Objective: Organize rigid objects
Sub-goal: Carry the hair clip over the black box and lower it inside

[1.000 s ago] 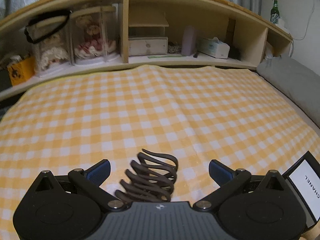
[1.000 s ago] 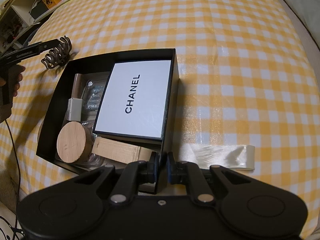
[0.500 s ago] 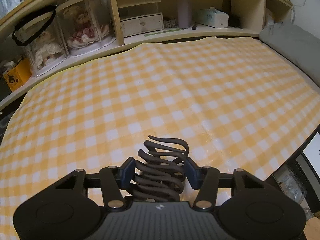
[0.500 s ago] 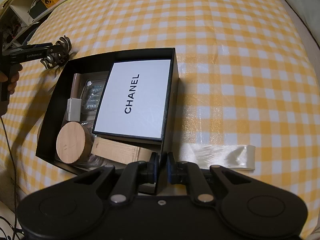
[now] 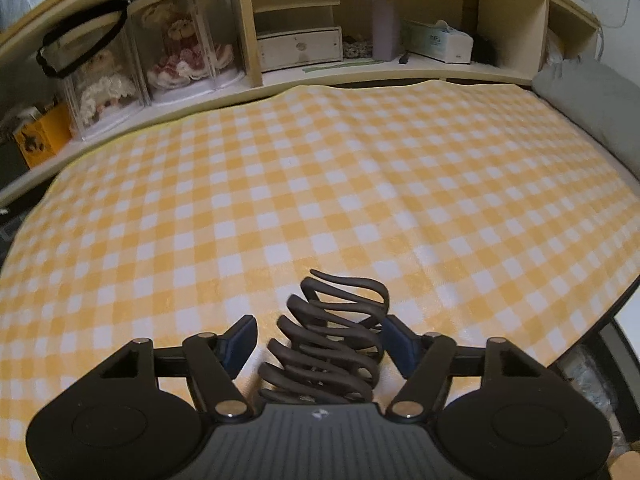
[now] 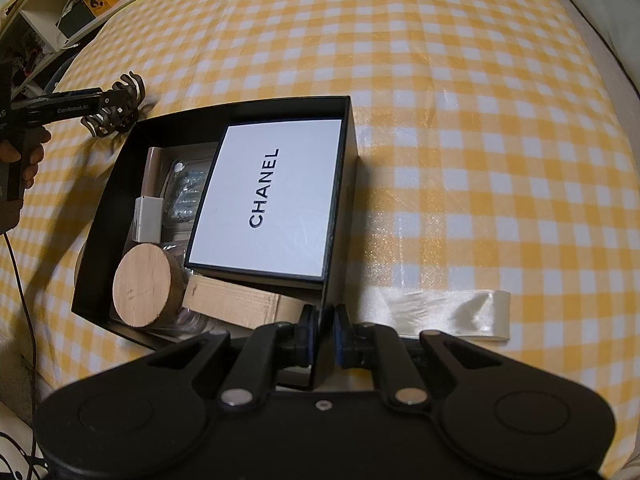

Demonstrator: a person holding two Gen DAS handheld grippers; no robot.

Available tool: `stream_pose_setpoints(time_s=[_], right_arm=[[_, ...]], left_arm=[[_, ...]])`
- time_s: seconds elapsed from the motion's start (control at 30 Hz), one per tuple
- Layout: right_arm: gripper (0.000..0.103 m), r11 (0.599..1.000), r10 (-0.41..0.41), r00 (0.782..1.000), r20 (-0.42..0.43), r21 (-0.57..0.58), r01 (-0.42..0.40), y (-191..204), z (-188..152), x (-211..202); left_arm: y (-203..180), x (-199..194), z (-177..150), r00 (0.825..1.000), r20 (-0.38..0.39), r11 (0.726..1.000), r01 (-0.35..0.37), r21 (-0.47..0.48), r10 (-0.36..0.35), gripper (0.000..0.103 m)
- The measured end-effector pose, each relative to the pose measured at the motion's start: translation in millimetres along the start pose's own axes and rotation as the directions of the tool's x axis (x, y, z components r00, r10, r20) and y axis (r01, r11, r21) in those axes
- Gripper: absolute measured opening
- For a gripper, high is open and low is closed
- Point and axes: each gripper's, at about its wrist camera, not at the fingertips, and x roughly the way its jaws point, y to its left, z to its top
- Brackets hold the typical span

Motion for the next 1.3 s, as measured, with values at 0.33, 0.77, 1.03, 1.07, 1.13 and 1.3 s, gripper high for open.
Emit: stream_pose_setpoints(time_s=[0.33, 0.77, 1.03, 1.07, 1.13, 1.3], right_arm=[[0.01, 1.0, 0.0, 1.0, 0.0, -0.001, 0.0, -1.3, 1.3, 0.3], [0.01, 1.0, 0.002, 1.0, 0.005, 0.001, -0.002, -1.1, 2.0, 0.8], [0.01, 1.0, 0.002, 1.0, 0.005, 0.001, -0.002, -0.9, 2.1, 1.1], [0.01, 1.0, 0.002, 1.0, 0.005, 0.001, -0.002, -1.2, 2.3, 1.2], [0.01, 1.0, 0.003, 1.0, 0.005, 0.002, -0.003, 0.1, 1.3, 1.5], [0.01, 1.0, 0.002, 1.0, 0.004, 0.002, -0.002, -1.3, 2.4, 1.4]], left_arm=[[-15.8, 1.3, 2.9, 0.998, -0.059, 0.995, -0.004, 0.095, 0.01, 0.065], [-43.0, -7.7, -2.9, 0.981, -0.163, 0.953, -0.048, 0.301, 0.101, 0.065], [-38.6, -9.6, -5.2, 0.987, -0.122, 0.969, -0.069, 0.238, 0.1, 0.065], [-34.3, -9.8, -4.0, 0.989, -0.119, 0.978, -0.066, 0.199, 0.091, 0.064], [-23.4, -11.0, -2.6, 0.991, -0.118, 0.993, -0.057, 0.107, 0.07, 0.064], [3.2, -24.7, -1.1, 0.995, -0.096, 0.991, -0.013, -0.13, 0.0, 0.064]])
